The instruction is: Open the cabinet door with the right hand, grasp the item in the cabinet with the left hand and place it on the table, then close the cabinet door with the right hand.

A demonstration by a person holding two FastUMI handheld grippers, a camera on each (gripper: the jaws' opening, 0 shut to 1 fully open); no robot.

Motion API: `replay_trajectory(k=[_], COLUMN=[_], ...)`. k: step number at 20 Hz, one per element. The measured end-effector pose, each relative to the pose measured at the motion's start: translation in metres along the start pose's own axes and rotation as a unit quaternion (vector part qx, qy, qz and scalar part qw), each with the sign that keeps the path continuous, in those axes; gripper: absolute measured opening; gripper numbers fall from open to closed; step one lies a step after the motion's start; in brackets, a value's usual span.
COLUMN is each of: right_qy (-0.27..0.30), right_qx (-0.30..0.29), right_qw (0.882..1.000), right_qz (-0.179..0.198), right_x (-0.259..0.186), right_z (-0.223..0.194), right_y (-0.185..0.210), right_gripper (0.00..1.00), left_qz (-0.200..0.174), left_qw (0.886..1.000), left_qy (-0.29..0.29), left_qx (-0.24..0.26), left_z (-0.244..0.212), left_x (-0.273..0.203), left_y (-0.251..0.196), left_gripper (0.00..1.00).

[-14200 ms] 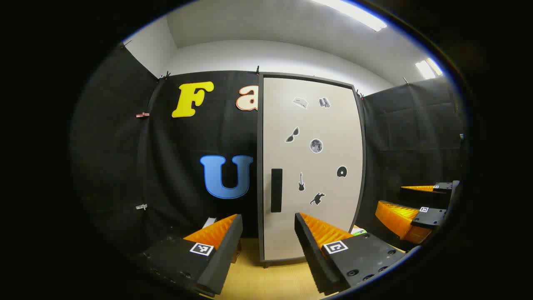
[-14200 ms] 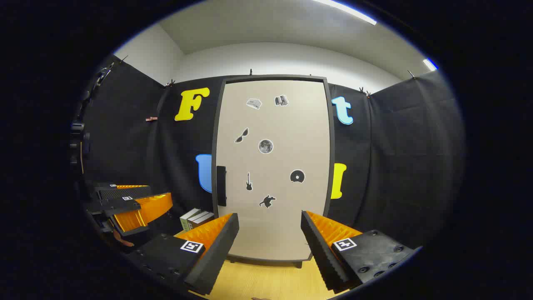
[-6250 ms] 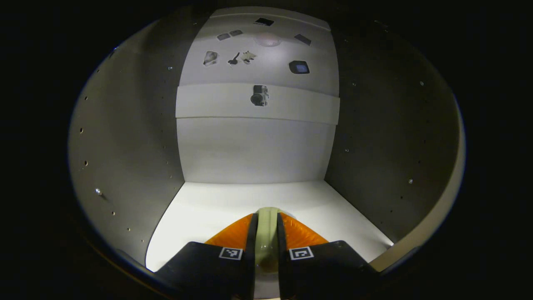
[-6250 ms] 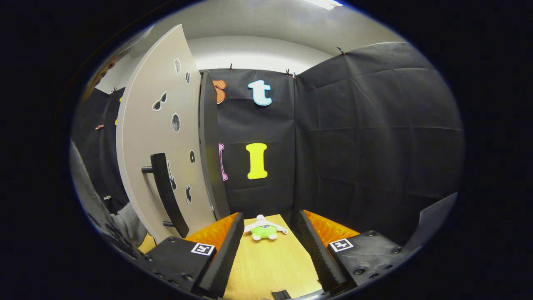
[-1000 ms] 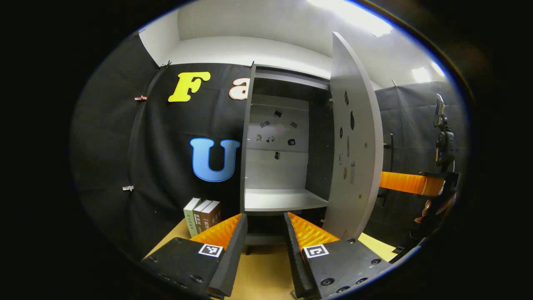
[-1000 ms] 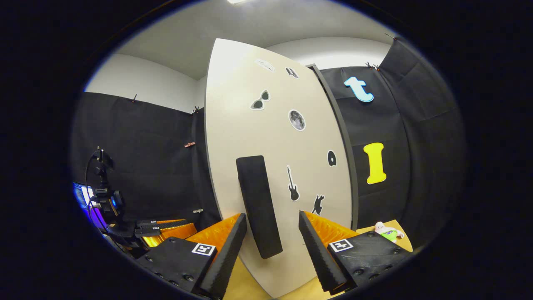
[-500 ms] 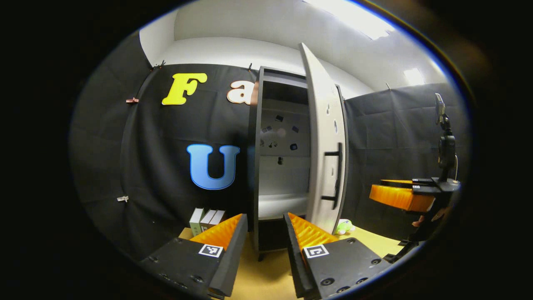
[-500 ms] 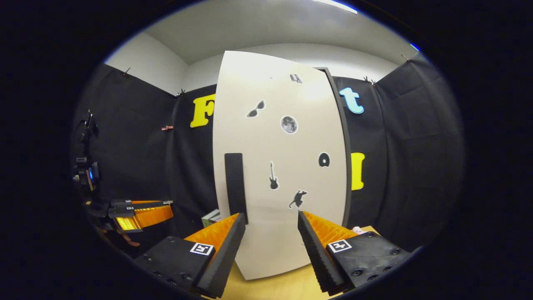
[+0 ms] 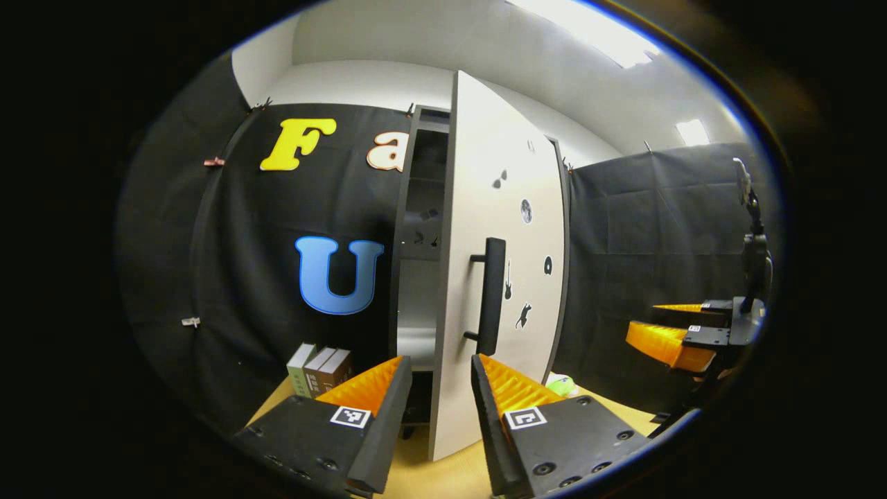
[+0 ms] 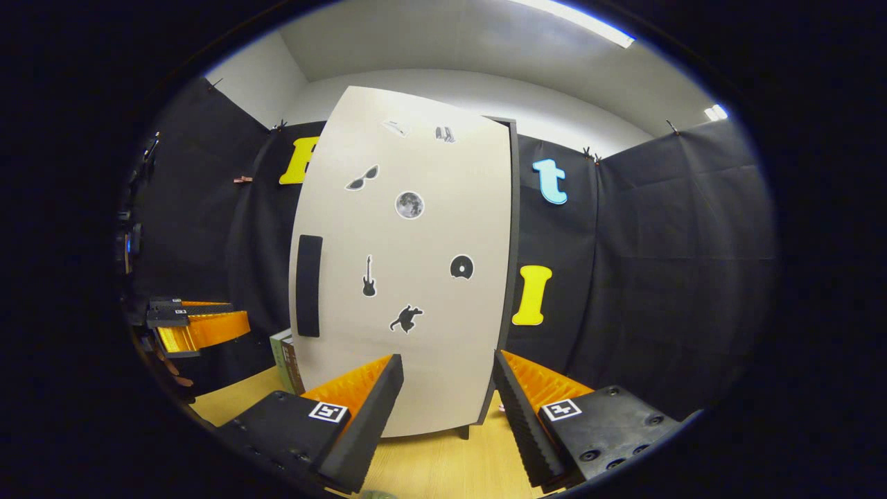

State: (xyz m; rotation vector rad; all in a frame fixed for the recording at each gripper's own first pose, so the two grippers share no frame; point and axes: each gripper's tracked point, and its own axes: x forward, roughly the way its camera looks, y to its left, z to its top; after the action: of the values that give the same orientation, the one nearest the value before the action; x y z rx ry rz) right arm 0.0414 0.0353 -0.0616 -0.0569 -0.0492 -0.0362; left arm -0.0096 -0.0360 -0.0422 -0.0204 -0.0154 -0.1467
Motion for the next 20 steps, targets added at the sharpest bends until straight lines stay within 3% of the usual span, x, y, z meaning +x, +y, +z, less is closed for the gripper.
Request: replay_trajectory(k=[7,10,14,17,18,20], right_qy=[-0.015,-0.025,-0.030,-0.028,-0.026,-0.025], right_qx=[0.017,0.008,0.014,0.017,0.016,0.012], right_qw=[0.999,0.999,0.998,0.999,0.999,0.999], right_qz=[0.026,0.034,0.044,0.044,0.043,0.041], right_x=[-0.003,-0.006,-0.006,-0.006,-0.006,-0.006], right_z=[0.008,0.011,0.015,0.015,0.014,0.013], right_y=[0.003,0.008,0.015,0.016,0.017,0.016], right_gripper=[0.94,0.97,0.97,0.97,0.97,0.97], left_qz=[-0.014,-0.016,-0.017,-0.020,-0.018,-0.015], left_qw=[1.000,1.000,1.000,1.000,1.000,1.000], left_qy=[-0.014,-0.009,-0.018,-0.020,-0.021,-0.022], left_qx=[0.001,0.006,-0.002,-0.005,-0.006,-0.007], left_z=[0.011,0.007,0.011,0.012,0.011,0.012], left_x=[-0.003,-0.005,-0.005,-0.005,-0.005,-0.003], left_y=[-0.040,-0.044,-0.044,-0.041,-0.039,-0.038], left_gripper=[0.56,0.53,0.57,0.72,0.85,0.86])
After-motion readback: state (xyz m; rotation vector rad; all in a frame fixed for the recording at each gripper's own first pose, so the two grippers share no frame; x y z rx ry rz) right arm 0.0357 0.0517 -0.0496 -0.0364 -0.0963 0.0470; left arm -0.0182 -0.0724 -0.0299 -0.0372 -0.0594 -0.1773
